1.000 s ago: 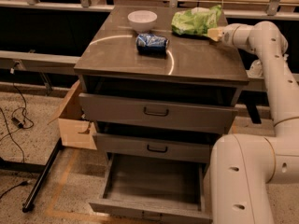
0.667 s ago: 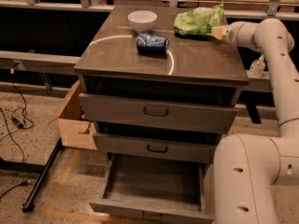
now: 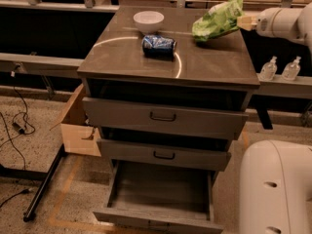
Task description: Place green rice chip bag into bottom drawer
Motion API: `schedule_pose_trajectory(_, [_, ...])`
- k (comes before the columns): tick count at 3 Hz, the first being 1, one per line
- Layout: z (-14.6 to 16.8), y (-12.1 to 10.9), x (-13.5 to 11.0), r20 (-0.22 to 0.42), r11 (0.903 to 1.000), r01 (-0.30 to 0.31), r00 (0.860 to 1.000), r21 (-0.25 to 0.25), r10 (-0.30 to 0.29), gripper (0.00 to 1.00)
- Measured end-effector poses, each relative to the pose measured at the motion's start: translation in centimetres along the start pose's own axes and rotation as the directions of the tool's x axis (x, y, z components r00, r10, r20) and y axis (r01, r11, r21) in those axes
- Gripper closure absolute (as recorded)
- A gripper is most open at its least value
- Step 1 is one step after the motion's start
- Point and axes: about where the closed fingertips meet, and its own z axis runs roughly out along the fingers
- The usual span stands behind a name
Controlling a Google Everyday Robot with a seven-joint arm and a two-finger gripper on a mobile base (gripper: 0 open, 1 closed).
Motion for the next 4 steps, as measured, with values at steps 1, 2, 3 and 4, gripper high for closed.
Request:
schedule_pose_trajectory(1, [-4.5,1.3,-2.6,0.011,0.9976,0.002,1.0,-0.069,-0.001,1.0])
schedule_pose_trajectory(2, [-10.1,3.3,-4.9,0.028,0.9833,-0.025,0.999,-0.18,0.031,1.0])
schedule_pose_trajectory(3, [-15.9,6.0,-6.4,0.036,0.949,-0.055,0.997,-0.311,0.069,1.0])
schedule_pose_trajectory(4, [-21.7,9.5,-7.2,0.035,0.8822,-0.054,0.996,-0.468,0.079,1.0])
